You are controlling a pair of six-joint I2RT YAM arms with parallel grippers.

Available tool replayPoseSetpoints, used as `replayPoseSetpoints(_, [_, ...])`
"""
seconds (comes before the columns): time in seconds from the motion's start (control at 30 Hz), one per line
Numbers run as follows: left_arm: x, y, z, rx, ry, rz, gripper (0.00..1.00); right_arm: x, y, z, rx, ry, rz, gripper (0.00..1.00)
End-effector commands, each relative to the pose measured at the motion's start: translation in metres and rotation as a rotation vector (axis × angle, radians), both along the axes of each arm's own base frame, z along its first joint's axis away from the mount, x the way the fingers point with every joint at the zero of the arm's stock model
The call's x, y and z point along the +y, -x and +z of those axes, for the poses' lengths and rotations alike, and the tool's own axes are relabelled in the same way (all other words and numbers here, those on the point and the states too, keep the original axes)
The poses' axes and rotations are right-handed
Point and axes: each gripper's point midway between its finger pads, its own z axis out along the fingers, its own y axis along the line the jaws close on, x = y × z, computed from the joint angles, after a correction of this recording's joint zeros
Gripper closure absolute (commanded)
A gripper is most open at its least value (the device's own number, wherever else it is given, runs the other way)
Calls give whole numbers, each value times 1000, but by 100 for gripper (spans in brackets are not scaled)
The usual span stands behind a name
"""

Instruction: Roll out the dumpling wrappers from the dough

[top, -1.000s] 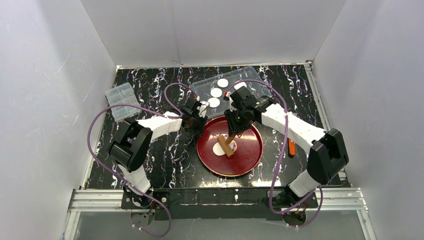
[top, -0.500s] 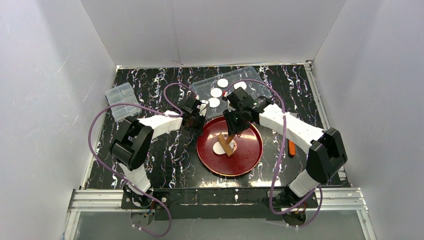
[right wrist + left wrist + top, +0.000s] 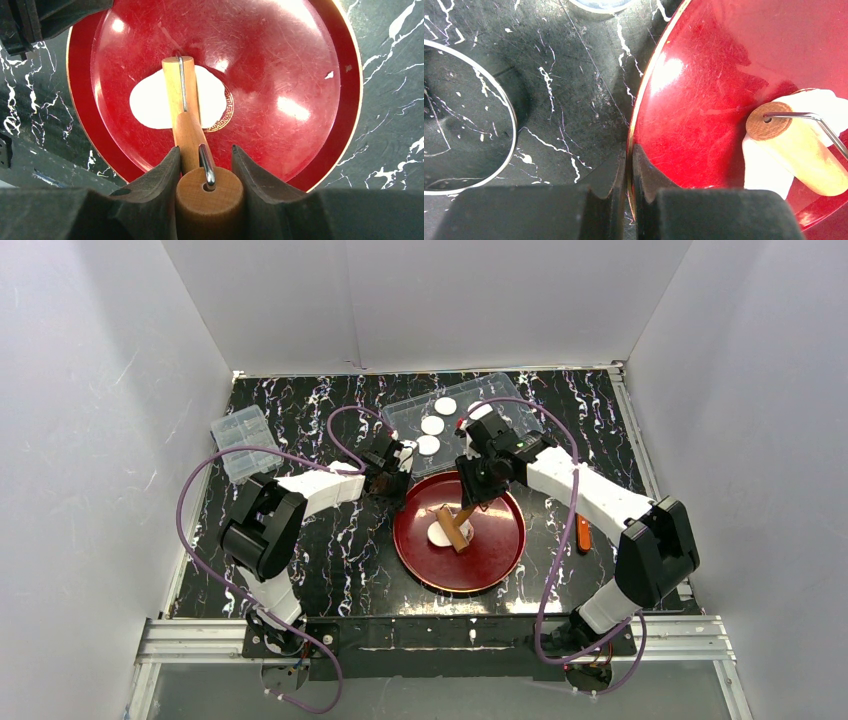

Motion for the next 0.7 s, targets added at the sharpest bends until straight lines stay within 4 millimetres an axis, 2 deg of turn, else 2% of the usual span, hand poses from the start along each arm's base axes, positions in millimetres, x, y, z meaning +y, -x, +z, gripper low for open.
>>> replayPoseSetpoints(0.0, [29,23,-31,66,-142,-21,100,-116,-16,-56,-32,547,-68,99])
replayPoseSetpoints(0.13, [29,23,-30,59,-143,-19,100,-128,-19,-52,-36,555,-90,99])
replayPoseSetpoints(0.47, [30,21,-27,47,-144,-20,100,-147,-17,-59,-15,572,-118,99])
replayPoseSetpoints(0.67, [29,21,-26,43,-140,-22,100,-158,-21,-50,-28,573,-147,99])
